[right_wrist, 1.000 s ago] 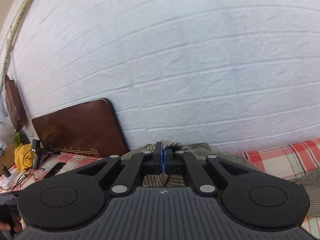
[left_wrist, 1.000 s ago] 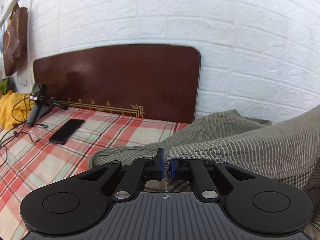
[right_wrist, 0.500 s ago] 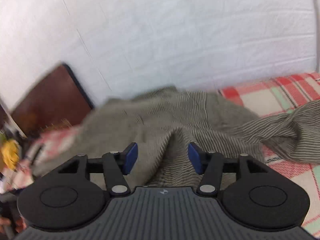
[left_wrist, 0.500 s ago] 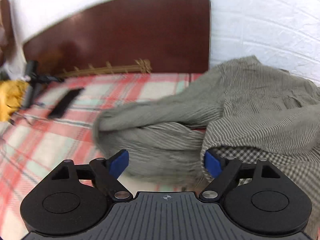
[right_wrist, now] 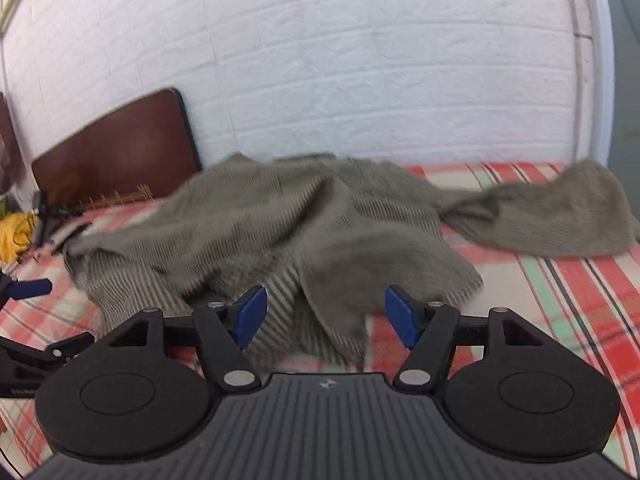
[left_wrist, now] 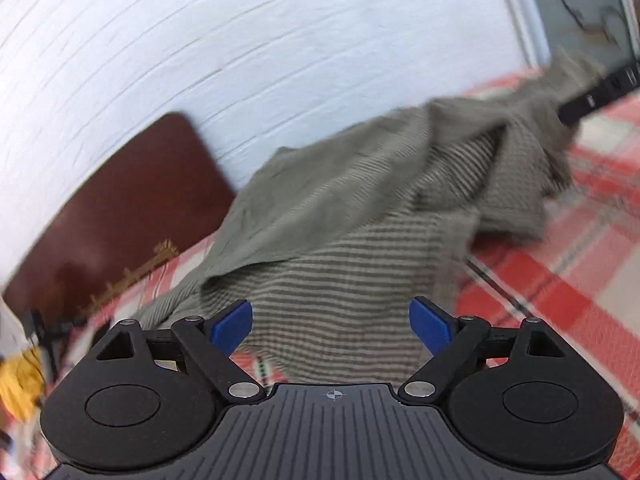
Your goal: Fold clothes
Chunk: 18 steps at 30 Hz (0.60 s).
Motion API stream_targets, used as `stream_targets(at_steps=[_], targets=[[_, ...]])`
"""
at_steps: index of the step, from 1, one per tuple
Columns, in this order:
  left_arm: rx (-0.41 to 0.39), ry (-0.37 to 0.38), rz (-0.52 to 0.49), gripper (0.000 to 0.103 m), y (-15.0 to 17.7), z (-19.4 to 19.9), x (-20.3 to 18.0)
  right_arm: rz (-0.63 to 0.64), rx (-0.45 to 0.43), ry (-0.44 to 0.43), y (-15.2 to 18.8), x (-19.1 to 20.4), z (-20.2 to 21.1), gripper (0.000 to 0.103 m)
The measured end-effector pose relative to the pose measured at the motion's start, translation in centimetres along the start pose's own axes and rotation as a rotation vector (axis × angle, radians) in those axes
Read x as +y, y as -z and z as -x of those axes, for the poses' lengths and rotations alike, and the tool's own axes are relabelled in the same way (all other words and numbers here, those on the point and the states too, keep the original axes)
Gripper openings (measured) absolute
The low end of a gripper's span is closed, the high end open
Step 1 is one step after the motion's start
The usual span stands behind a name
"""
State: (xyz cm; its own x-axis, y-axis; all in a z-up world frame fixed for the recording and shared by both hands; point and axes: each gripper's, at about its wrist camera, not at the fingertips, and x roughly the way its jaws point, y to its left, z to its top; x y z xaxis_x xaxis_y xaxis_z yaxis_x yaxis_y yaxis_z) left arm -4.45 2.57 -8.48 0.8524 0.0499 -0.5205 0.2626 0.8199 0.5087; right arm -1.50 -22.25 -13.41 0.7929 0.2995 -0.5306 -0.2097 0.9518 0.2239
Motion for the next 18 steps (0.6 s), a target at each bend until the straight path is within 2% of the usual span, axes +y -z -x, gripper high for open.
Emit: stream_targets(at_steps=[3,7,10,12,13,16,18], targets=[[0.012,-0.021,-0.055,0.093,-0.3,-0.9,-3.5,-0.056,0.032,-0.012,1.5,-0.8,0.4,0.07],[0.053,-0.056,-0.015,0.092,-0.7,-3.2,-5.5,-0.083,0.056,-0.021,2.6,-1.1,0.6,0.07],[0.068,-0.062,0.023,0.086,-0.7,-4.6,-5.7,-0.101,0.085,-0.026,3.2,-1.3,0.3,0.07],[0.09,-0.079,0.031,0.049,-0.7,-5.4,-5.4,-0.094,0.093,-0.024,3.5,-1.3,0.0,0.07],[0.1,-0.088,0.034,0.0,-0.7,-5.8,-5.3,-0.09,0.097,-0.023,3.7,-1.2,-0.1,0.07],[0.138,-0.075,0.154,0.0,-0.7,-6.2,-2.5,-0.052,0.1,-0.006,3.8,-0.9,-0.7,0.07],[0.109,-0.089,0.192,0.0,-0.9,-5.0,-0.7,-0.003,0.098,0.016,3.5,-0.6,-1.3,0.07]])
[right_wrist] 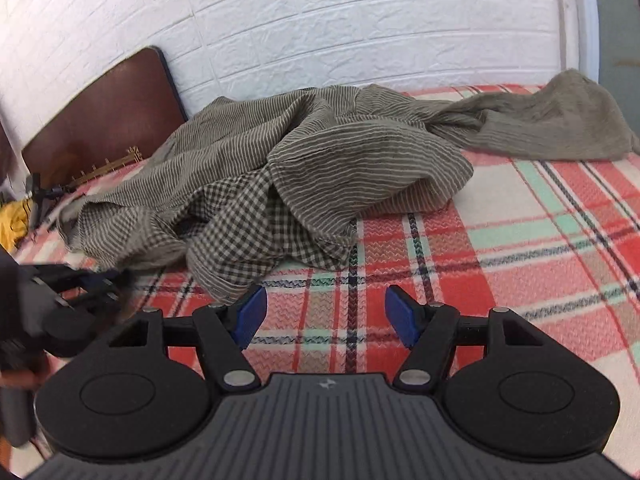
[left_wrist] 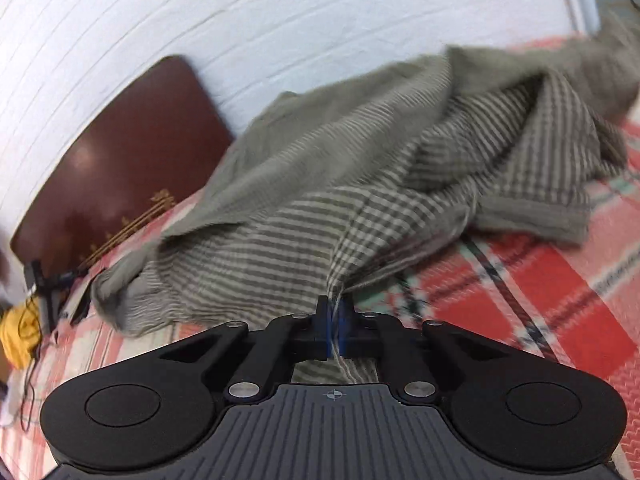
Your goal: Fold clothes
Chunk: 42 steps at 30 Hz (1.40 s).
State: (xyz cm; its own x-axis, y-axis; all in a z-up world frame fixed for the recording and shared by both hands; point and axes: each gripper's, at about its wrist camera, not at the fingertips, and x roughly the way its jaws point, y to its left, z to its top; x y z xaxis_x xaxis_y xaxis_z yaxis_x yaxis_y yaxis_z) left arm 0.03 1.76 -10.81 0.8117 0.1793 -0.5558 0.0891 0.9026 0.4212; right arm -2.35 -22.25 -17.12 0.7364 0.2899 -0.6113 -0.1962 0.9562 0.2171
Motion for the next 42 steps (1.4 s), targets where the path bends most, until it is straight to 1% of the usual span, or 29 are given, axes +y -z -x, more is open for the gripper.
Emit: stream_targets(at_steps=[2,4,5,7,10,11,12,13,14,15,18,19,22,23,24,26,28,30,31,32,35,36,37,38,39,40,41,42], targets=[[-0.048,-0.015,0.01,0.0,-0.5,1.5,1.4,0.07,-0.022,0.033,-0.5,0.5,-0.7,0.069],[-0.092,-0.024,0.007,0.0,-1.0,2.9,2.0,0.164,-0.041,0.053,-1.0,1.3,-1.6,0.067],[-0.108,-0.026,0.004,0.0,-1.1,3.7,2.0,0.207,-0.045,0.048,-1.1,1.6,-1.9,0.063],[-0.125,-0.029,-0.013,0.0,-1.4,4.2,1.8,0.291,-0.05,0.033,-1.4,2.4,-2.6,0.06],[-0.13,-0.027,-0.025,0.0,-1.5,4.3,1.3,0.358,-0.012,-0.032,-1.4,3.1,-3.3,0.049],[-0.13,-0.027,-0.027,0.0,-1.5,4.4,1.2,0.383,-0.006,-0.046,-1.2,3.4,-3.5,0.044],[-0.128,-0.024,-0.024,0.0,-1.5,4.2,1.1,0.41,0.0,-0.048,-1.1,3.6,-3.8,0.035],[-0.123,-0.02,-0.018,0.0,-1.6,4.0,1.2,0.434,0.012,-0.044,-1.0,3.8,-4.1,0.025],[-0.118,-0.019,-0.015,0.0,-1.6,4.0,1.2,0.428,0.034,-0.049,-1.2,3.8,-4.2,0.004],[-0.115,-0.021,-0.013,0.0,-1.6,4.0,1.3,0.416,0.057,-0.056,-1.5,3.7,-4.2,0.004],[-0.12,-0.013,-0.004,0.0,-1.7,4.5,2.0,0.319,0.048,-0.176,-3.0,3.1,-1.6,0.004],[-0.122,-0.01,0.0,0.0,-1.8,4.8,2.2,0.27,0.043,-0.23,-3.6,2.8,-0.4,0.004],[-0.141,0.019,0.027,0.0,-2.2,6.0,3.2,0.093,0.02,-0.431,-5.4,1.3,3.7,0.004],[-0.143,0.041,0.031,0.001,-2.3,6.4,3.4,0.044,0.011,-0.491,-5.9,0.7,4.9,0.004],[-0.142,0.069,0.033,0.001,-2.2,6.9,3.6,0.009,0.001,-0.532,-6.3,0.2,5.9,0.004],[-0.141,0.127,0.036,0.002,-2.0,7.8,3.9,-0.049,0.003,-0.581,-6.7,-1.0,7.3,0.004],[-0.111,0.205,0.033,0.004,-1.4,8.4,3.8,-0.132,0.026,-0.624,-6.3,-2.3,7.7,0.004],[-0.069,0.304,0.026,0.009,-0.3,8.6,3.3,-0.183,0.053,-0.621,-5.5,-3.4,7.2,0.004],[-0.047,0.354,0.022,0.021,0.3,8.5,2.9,-0.191,0.06,-0.569,-4.9,-3.7,6.7,0.004],[-0.021,0.393,0.018,0.024,0.9,8.2,2.3,-0.193,0.067,-0.497,-4.4,-3.9,6.2,0.005],[0.072,0.419,-0.001,0.024,3.0,6.9,0.5,-0.207,0.111,-0.263,-2.5,-5.1,4.0,0.007],[0.095,0.414,-0.003,0.024,3.6,6.6,0.1,-0.217,0.125,-0.188,-1.9,-5.6,3.4,0.009],[0.107,0.402,-0.001,0.028,4.1,6.6,0.0,-0.234,0.128,-0.152,-1.2,-6.1,3.3,0.011],[0.107,0.391,0.005,0.033,4.5,6.8,0.1,-0.252,0.128,-0.124,-0.6,-6.6,3.3,0.024],[0.099,0.378,0.012,0.037,4.8,7.2,0.4,-0.274,0.125,-0.122,-0.2,-7.0,3.6,0.042],[0.089,0.362,0.017,0.051,5.0,7.7,0.9,-0.287,0.109,-0.133,0.2,-7.2,4.4,0.049],[0.078,0.347,0.023,0.064,5.3,8.1,1.3,-0.298,0.091,-0.146,0.6,-7.5,5.2,0.053],[0.071,0.329,0.02,0.066,5.6,8.4,1.8,-0.289,0.09,-0.155,0.9,-7.3,5.7,0.053]])
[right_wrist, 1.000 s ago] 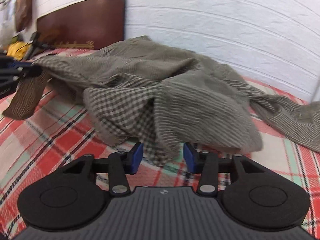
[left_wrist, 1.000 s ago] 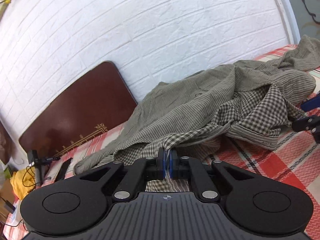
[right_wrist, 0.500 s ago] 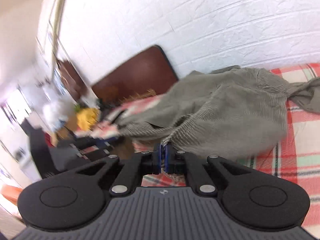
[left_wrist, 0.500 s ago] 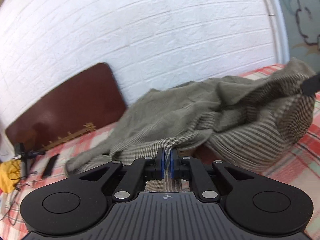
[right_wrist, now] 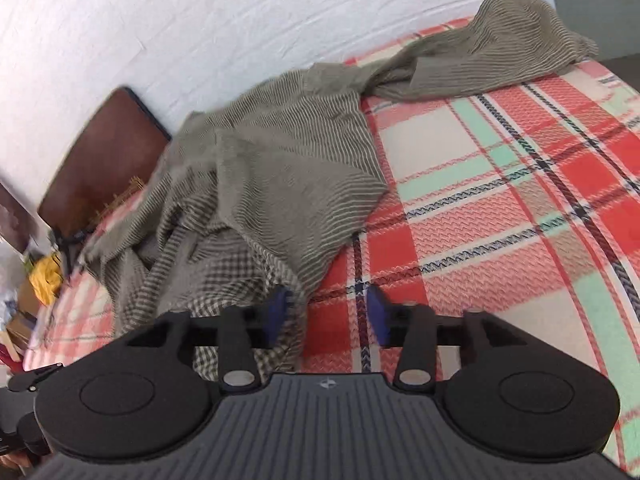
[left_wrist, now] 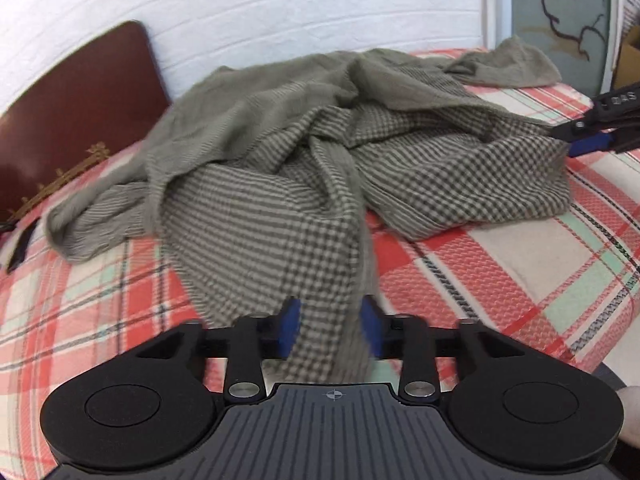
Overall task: Fold clothes
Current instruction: 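Pull the checked cloth with the left gripper and release it on the bed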
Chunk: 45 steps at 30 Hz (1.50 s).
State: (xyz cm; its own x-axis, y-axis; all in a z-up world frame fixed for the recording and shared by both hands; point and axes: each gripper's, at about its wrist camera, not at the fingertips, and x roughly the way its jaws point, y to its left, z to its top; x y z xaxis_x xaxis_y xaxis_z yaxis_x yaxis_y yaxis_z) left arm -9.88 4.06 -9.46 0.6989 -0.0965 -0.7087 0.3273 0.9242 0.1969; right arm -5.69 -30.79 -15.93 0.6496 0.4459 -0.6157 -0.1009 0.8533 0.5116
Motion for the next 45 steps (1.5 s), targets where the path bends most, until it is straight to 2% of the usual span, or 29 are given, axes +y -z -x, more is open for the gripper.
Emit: stream_targets(at_steps=[2,6,9,13,15,16,17,20,22,23,24,25,26,28,34,35,37,39,42,43,45], targets=[[0.011,-0.014,-0.029,0.067,0.4,0.6,0.3,0.028,0.007,-0.016,0.7,0.6,0.6,0.053],[0.034,0.014,-0.101,0.072,1.4,0.7,-0.4,0.13,0.068,-0.034,2.9,2.1,0.1,0.056],[0.031,-0.038,-0.171,0.072,2.0,0.2,-1.6,0.196,0.063,-0.02,4.2,3.4,-0.4,0.061],[0.021,-0.114,-0.26,0.07,2.6,-0.6,-3.2,0.215,0.07,-0.046,4.8,4.3,-0.3,0.062],[0.018,-0.125,-0.293,0.052,2.5,-1.0,-3.6,0.237,0.065,-0.05,5.0,4.8,-0.6,0.062],[0.021,-0.122,-0.306,0.015,2.4,-1.2,-3.8,0.258,0.055,-0.045,5.1,5.1,-0.8,0.062],[0.041,-0.119,-0.298,0.0,2.3,-1.6,-3.9,0.279,0.045,-0.039,5.2,5.4,-1.1,0.062],[0.041,-0.082,-0.216,0.0,1.5,-2.1,-2.9,0.349,0.017,-0.028,5.5,6.4,-2.0,0.061],[0.025,-0.001,-0.091,0.0,0.7,-1.7,-0.9,0.412,0.0,-0.029,5.7,7.1,-2.7,0.059],[0.012,0.041,-0.026,0.0,0.3,-1.3,0.2,0.443,-0.008,-0.03,5.8,7.5,-3.1,0.051],[-0.008,0.063,0.02,0.0,-0.1,-0.8,1.1,0.474,-0.011,-0.031,5.9,7.9,-3.4,0.031],[-0.032,0.073,0.054,0.0,-0.5,-0.2,2.0,0.494,0.0,-0.038,5.8,8.3,-3.8,0.015],[-0.058,0.079,0.086,0.0,-0.8,0.4,2.7,0.485,0.018,-0.059,5.6,8.5,-3.9,0.005],[-0.105,0.093,0.148,0.0,-1.5,1.6,4.2,0.41,0.046,-0.137,4.9,8.6,-3.4,0.005],[-0.197,0.177,0.216,0.0,-2.6,4.1,5.8,0.078,0.124,-0.543,2.7,7.2,0.0,0.005],[-0.211,0.198,0.221,0.0,-2.7,4.4,5.8,0.022,0.129,-0.577,2.6,6.5,0.1,0.005],[-0.191,0.227,0.205,0.0,-2.5,4.1,5.4,-0.087,0.139,-0.631,2.2,5.1,0.2,0.005],[-0.16,0.251,0.184,0.0,-2.2,3.6,4.8,-0.092,0.13,-0.508,2.3,4.0,-0.1,0.005],[-0.071,0.27,0.153,0.001,-1.2,2.0,3.5,0.007,0.167,-0.216,3.5,3.6,-1.1,0.009],[-0.029,0.271,0.143,0.003,-0.6,1.2,3.0,0.033,0.182,-0.168,4.0,3.6,-1.4,0.009],[0.054,0.273,0.124,0.009,0.4,-0.4,2.0,0.046,0.191,-0.149,4.8,3.5,-1.2,0.011]])
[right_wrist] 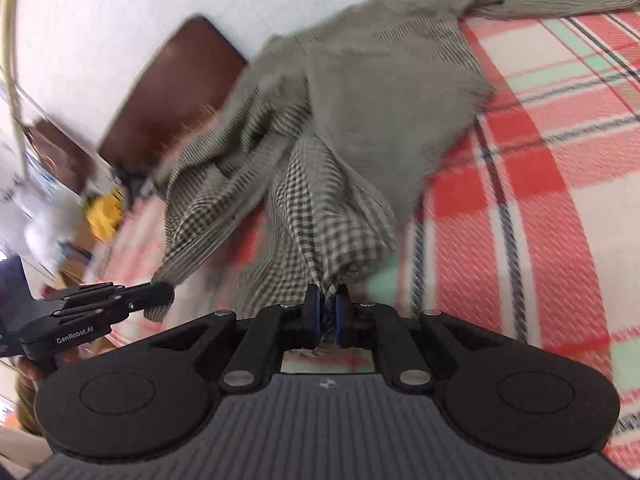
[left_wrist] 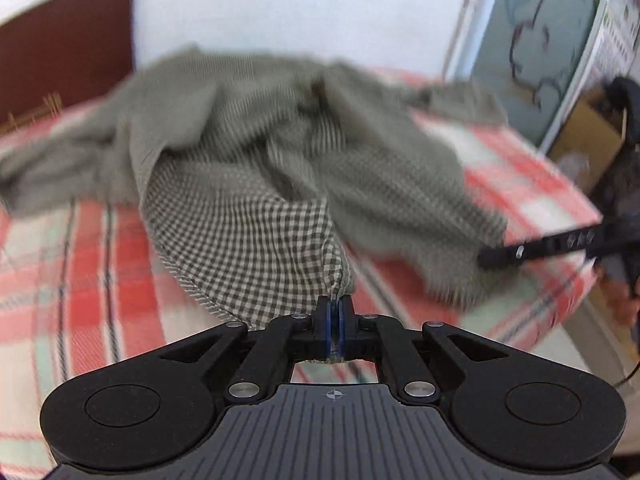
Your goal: Fold clothes
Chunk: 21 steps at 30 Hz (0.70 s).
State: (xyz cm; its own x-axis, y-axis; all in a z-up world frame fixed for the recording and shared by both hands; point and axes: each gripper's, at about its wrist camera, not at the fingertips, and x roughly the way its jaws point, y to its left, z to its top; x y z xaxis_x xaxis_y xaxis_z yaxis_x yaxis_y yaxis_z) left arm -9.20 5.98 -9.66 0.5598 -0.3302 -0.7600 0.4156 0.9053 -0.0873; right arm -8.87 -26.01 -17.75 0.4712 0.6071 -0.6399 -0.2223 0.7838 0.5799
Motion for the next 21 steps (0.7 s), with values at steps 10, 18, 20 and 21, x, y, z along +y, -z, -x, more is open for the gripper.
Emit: stream_targets(at_steps=[10,18,20,21], targets=[[-0.072,-0.025,0.037,0.055,0.4,3.4,2.7,0.089,-0.014,-0.031,1.1,1.8,2.6,0.043],[-0.154,-0.387,-0.044,0.06,-4.6,0.0,4.9,0.212,-0.253,0.153,-2.2,4.1,3.7,0.045],[-0.126,-0.421,-0.088,0.06,-5.3,-2.4,4.8,0.225,-0.264,0.159,-3.2,4.4,2.4,0.046],[-0.108,-0.424,-0.099,0.06,-5.6,-3.5,4.8,0.244,-0.261,0.166,-3.6,4.8,1.6,0.049]])
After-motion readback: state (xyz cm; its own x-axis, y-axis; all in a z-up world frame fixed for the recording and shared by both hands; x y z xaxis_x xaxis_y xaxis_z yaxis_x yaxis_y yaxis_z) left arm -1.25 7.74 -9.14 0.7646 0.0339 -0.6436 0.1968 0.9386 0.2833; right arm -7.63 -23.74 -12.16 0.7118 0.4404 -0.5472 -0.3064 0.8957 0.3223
